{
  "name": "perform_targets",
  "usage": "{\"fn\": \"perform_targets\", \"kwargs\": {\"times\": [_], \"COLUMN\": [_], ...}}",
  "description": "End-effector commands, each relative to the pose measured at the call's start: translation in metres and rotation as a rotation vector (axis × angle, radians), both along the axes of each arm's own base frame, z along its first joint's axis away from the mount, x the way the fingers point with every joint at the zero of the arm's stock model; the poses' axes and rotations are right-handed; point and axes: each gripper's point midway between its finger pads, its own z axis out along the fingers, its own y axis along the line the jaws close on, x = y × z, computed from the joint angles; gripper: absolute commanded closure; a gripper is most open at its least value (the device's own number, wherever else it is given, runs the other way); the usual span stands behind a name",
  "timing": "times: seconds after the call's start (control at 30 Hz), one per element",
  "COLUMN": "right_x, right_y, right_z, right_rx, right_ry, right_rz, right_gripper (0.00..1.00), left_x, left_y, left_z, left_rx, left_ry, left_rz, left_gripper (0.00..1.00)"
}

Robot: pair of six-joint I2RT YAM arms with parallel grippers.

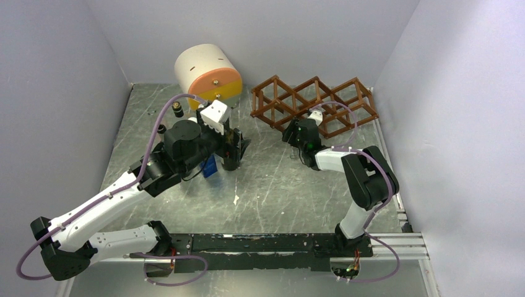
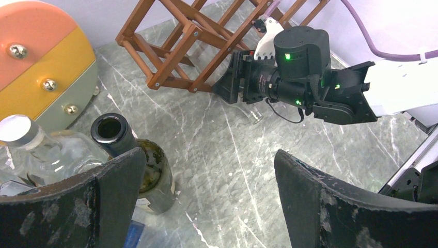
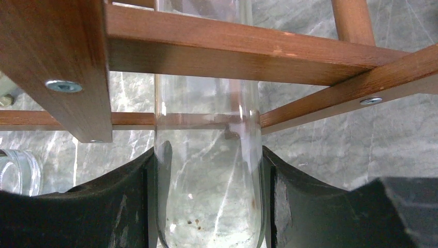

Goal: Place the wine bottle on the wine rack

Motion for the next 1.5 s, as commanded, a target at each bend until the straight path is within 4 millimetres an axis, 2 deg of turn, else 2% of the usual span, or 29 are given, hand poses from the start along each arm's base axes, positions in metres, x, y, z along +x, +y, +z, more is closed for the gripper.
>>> {"fn": "perform_targets", "kwargs": {"times": [0.0, 0.07, 0.17, 0.3, 0.63, 0.87, 1.0, 1.27, 1.47], "right_x": [0.011, 0.012, 0.008, 0.002, -0.014, -0.033, -0.046, -0.066, -0.059], "right_y": [-0.010, -0.010, -0.013, -0.014, -0.016, -0.015, -0.012, -0.011, -0.003], "right_z": [0.004, 0.003, 0.001, 0.006, 0.012, 0.017, 0.015, -0.012, -0.009], "right_rx": [-0.004, -0.007, -0.007, -0.001, -0.030, -0.041, -0.032, -0.037, -0.034], "right_ry": [-0.028, -0.019, -0.012, -0.018, 0.007, 0.044, 0.091, 0.214, 0.198], "right_rz": [-0.066, -0.073, -0.081, -0.076, -0.032, 0.025, 0.068, 0.102, 0.139], "right_gripper": [0.53, 0.49, 0.37, 0.26, 0.17, 0.12, 0.12, 0.19, 0.49], "left_x": [-0.001, -0.002, -0.002, -0.002, -0.002, -0.003, -0.004, -0.004, -0.003], "left_y": [0.006, 0.006, 0.006, 0.006, 0.005, 0.005, 0.004, 0.002, 0.001], "left_z": [0.007, 0.007, 0.007, 0.005, 0.002, 0.002, 0.003, 0.000, -0.001], "left_rx": [-0.007, -0.007, -0.006, -0.004, 0.000, -0.003, -0.008, -0.006, 0.000], "left_ry": [-0.014, -0.013, -0.011, -0.008, 0.002, 0.002, 0.003, 0.012, 0.011], "left_rz": [0.008, 0.006, 0.005, 0.005, 0.000, -0.003, -0.007, -0.009, -0.015], "left_gripper": [0.02, 0.02, 0.02, 0.02, 0.02, 0.02, 0.02, 0.02, 0.02]}}
